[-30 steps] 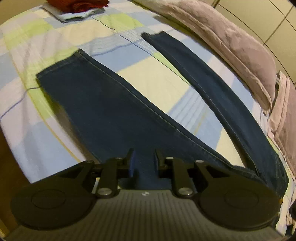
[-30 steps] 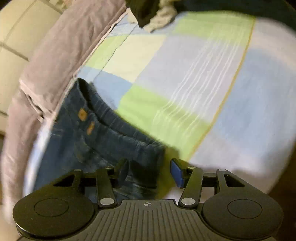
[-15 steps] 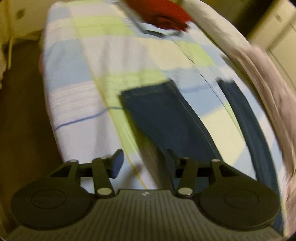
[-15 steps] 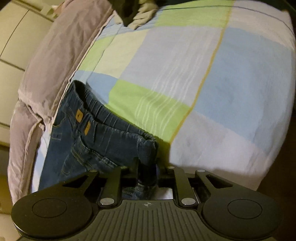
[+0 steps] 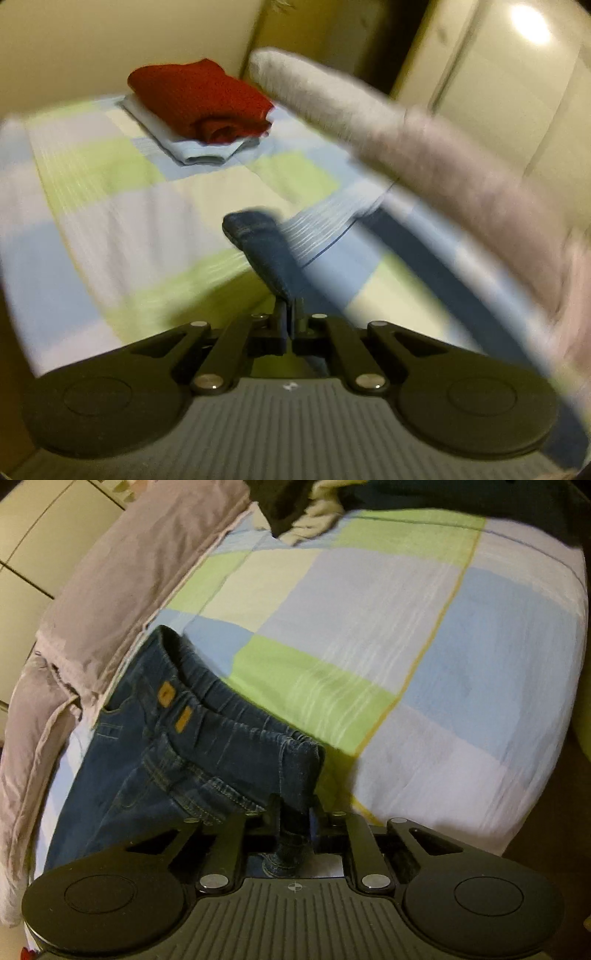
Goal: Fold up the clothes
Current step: 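Stretch the leg with the left gripper while the right gripper holds the waistband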
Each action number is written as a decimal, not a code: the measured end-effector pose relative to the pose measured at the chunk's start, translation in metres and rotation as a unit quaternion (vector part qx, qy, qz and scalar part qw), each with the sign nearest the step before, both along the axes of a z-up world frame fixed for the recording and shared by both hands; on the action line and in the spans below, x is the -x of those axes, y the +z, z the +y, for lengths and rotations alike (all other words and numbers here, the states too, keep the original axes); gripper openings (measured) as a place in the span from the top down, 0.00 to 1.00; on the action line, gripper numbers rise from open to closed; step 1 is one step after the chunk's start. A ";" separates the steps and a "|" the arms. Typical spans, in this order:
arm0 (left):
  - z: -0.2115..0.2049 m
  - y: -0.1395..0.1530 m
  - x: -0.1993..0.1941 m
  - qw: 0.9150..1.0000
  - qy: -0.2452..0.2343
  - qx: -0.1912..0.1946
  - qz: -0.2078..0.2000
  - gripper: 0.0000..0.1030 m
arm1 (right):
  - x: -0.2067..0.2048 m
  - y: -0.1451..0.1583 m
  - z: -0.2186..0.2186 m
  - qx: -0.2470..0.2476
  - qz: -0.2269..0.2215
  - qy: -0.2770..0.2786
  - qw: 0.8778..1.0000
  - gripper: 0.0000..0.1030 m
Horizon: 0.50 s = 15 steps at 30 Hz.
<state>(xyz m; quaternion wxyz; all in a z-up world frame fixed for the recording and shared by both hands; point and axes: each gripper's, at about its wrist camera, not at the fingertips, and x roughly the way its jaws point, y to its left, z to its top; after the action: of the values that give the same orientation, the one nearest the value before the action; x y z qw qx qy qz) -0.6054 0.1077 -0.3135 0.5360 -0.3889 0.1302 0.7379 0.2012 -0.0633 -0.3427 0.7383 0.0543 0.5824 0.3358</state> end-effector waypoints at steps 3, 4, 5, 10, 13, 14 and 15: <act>0.009 -0.046 0.004 0.992 0.001 0.120 0.036 0.92 | 0.004 -0.007 -0.003 0.009 0.003 0.009 1.000 0.88; 0.007 -0.041 -0.002 0.991 0.008 0.121 0.059 0.91 | 0.005 -0.009 -0.002 0.013 -0.001 0.014 1.000 0.88; 0.004 -0.037 -0.009 0.989 0.015 0.122 0.081 0.90 | 0.003 -0.008 -0.001 0.017 -0.001 0.018 1.000 0.87; -0.011 -0.011 -0.041 0.977 0.063 0.135 0.154 0.84 | 0.006 0.020 0.007 0.080 -0.061 0.081 0.992 0.56; -0.005 -0.002 -0.090 0.984 -0.015 0.123 0.131 0.84 | 0.017 0.050 0.017 0.104 -0.175 0.100 0.974 0.56; -0.003 0.001 -0.106 0.984 -0.041 0.118 0.124 0.84 | 0.022 0.059 0.023 0.104 -0.216 0.108 0.965 0.56; -0.001 0.004 -0.123 0.984 -0.067 0.114 0.116 0.84 | 0.028 0.064 0.034 0.091 -0.244 0.129 0.957 0.56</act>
<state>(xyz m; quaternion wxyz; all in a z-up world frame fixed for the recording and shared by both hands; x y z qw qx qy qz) -0.4826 0.1065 -0.3097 0.5178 -0.3497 0.3005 0.7206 0.1735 -0.0298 -0.2786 0.8099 -0.1725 0.4150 0.3769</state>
